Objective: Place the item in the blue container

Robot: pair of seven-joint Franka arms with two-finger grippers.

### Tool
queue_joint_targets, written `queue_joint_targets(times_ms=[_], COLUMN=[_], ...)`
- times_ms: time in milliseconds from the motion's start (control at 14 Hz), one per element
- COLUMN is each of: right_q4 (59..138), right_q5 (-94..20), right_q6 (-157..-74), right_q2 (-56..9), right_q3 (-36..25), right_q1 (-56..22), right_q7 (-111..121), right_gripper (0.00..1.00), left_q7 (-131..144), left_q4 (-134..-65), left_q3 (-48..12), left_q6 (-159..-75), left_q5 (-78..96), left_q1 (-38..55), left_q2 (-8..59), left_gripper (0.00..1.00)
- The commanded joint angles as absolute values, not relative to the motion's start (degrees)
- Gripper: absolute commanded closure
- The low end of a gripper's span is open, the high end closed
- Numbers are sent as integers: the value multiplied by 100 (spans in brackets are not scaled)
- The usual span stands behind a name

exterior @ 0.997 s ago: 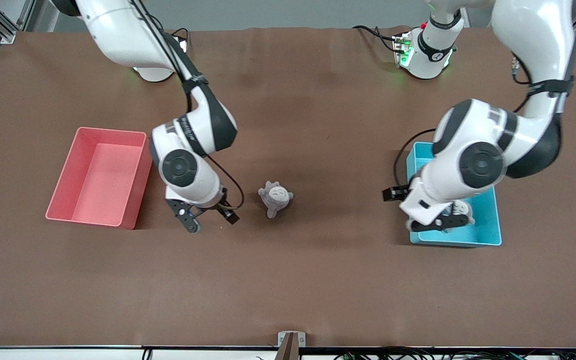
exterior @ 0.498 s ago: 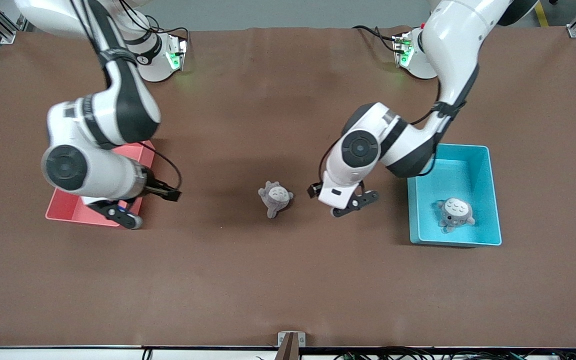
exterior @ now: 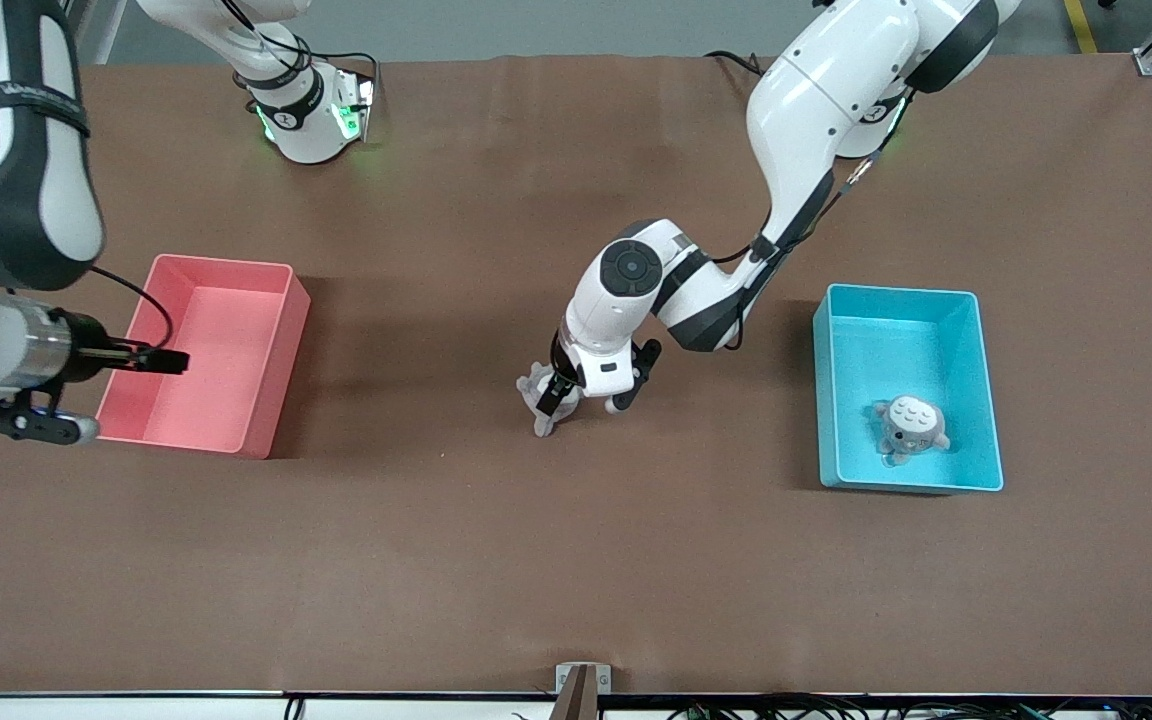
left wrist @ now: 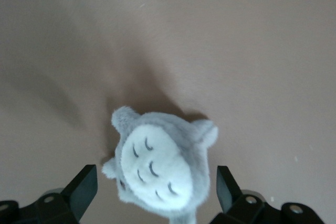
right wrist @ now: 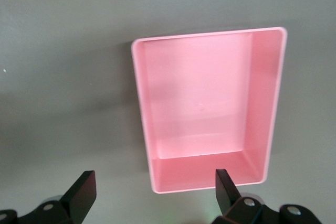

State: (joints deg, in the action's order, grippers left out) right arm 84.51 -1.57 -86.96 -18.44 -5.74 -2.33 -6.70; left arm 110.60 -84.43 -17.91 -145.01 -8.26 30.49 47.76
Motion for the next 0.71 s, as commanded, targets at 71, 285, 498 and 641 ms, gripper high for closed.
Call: queue_joint_targets(times_ms=[71,285,498,641], right_q4=[8596,8447,8324,8218], right_q5=[-35,-35,-17,-18], right_q6=[-8622,-8613,-8622,-8622], right_q2=[-1521,-1582,-1600,-1600], right_q3=[-448,-448,-439,-439], right_q1=[105,193,193,202], right_q7=[-396,-396,-404,-396], right_gripper=[0,0,0,0], left_q7=[11855,11988,12006,12041], left_q4=[-8192,-8025,-7937,-7928], left_q3=[-1486,-1441,-1354,-1327], left_q6=[-14581,-14695,-14827,-14845], left_q5=[-739,-782,-791,-800], left_q1=[3305,3366,3427,3489], left_q2=[4983,5176,5264,5291], left_gripper=[0,0,31,64])
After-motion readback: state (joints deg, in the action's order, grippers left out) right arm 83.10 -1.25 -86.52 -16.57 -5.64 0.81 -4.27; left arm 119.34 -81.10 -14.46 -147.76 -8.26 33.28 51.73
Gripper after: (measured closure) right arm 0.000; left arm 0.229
